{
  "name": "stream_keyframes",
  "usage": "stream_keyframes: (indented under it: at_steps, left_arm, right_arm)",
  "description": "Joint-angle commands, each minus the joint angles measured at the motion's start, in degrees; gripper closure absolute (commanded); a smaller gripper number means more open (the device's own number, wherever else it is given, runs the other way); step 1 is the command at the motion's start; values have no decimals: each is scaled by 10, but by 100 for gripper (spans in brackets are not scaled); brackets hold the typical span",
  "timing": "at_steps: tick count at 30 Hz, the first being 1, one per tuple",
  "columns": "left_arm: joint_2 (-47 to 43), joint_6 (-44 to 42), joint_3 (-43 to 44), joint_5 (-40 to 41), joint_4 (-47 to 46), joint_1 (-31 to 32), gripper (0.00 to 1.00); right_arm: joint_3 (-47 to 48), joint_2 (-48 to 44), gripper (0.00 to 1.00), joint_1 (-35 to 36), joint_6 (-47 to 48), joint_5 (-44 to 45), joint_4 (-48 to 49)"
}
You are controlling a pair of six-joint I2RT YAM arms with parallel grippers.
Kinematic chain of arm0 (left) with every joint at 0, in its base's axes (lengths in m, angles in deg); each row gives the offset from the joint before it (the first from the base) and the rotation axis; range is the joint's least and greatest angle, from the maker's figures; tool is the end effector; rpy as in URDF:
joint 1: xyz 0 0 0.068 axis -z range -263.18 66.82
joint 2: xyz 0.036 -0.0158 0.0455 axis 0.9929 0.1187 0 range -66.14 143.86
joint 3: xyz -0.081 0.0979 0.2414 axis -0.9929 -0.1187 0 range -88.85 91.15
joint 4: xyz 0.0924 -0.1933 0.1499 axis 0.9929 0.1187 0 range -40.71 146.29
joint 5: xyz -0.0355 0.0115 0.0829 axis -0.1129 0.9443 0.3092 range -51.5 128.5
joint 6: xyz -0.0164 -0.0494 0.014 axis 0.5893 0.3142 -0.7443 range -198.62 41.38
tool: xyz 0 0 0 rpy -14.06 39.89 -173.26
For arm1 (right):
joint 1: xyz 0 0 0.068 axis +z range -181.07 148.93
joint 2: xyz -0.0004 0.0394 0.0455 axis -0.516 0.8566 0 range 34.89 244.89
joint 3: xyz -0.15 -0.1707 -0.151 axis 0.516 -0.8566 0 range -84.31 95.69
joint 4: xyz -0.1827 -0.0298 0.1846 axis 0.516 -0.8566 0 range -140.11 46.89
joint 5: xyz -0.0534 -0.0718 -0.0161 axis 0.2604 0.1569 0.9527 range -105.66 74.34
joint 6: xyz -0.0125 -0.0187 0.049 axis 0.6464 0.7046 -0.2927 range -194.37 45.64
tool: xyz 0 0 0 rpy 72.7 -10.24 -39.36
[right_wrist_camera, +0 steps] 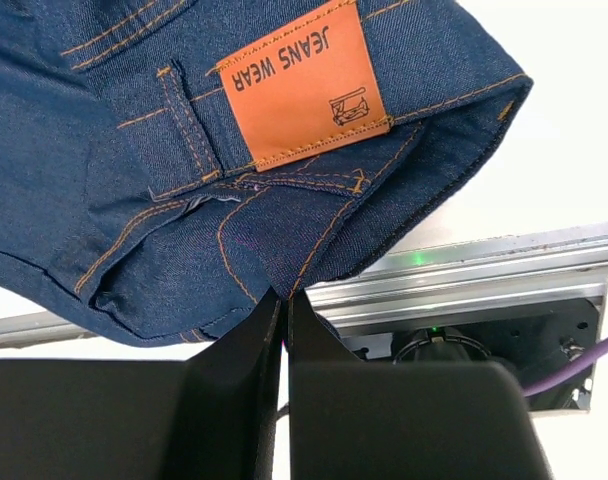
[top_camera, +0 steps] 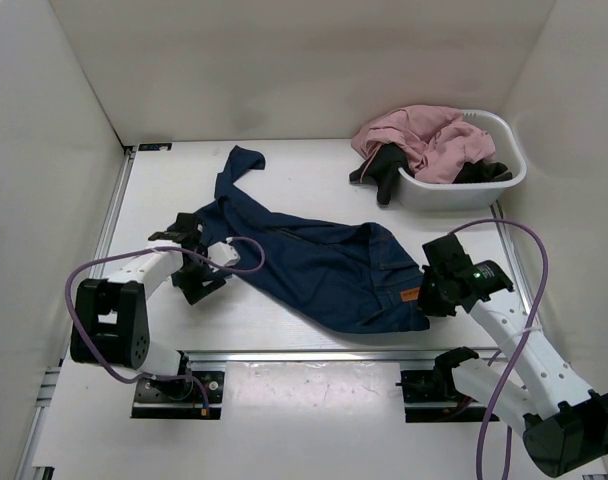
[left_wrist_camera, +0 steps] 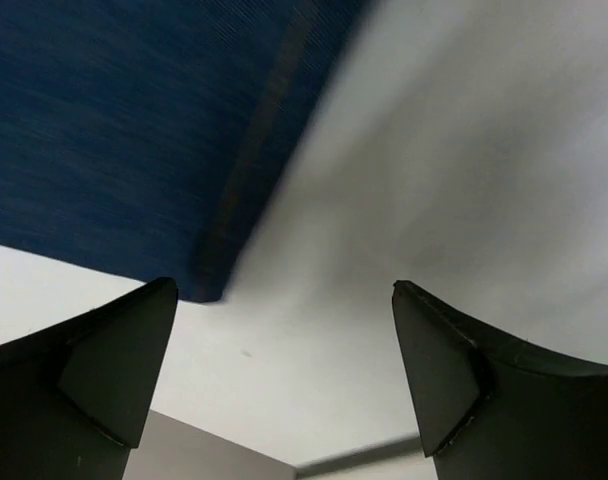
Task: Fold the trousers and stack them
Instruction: Flatten the trousers out
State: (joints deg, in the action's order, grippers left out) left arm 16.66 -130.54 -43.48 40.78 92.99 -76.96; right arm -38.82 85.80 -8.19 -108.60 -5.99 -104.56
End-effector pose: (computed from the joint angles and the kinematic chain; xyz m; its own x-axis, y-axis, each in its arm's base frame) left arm 0.2335 -0.0240 0.1658 -0.5254 0.8485 -0.0639 0.8362 0.5288 0.1456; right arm 0.1368 0.0512 0.2547 -0.8819 0.2300 -0.4116 0.2103 0.9732 0.0931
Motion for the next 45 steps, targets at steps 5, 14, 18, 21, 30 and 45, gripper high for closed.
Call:
stream_keyframes:
  at_steps: [5,14,18,21,30,45]
  left_arm:
    - [43,-15,17,43,-148,19,0]
    - [160,50,46,27,-129,19,62]
    - [160,67,83,-2,-67,-8,86]
    - [133,81,170,-53,51,-55,86]
    - [175,65,544,-158,316,-298,86]
    - [318,79,525,-69,302,-393,86]
  right_arm:
    - [-38,-38,100,-1,-36,-9,13]
    - [-33,-70,100,-1,-52,28,-4]
    - [-28,-70,100,-1,-46,42,-15]
    - [-21,-57,100,-1,-41,73,-44]
    - [56,8,100,-12,-61,140,-54]
    - [33,99,100,-286,96,72,14]
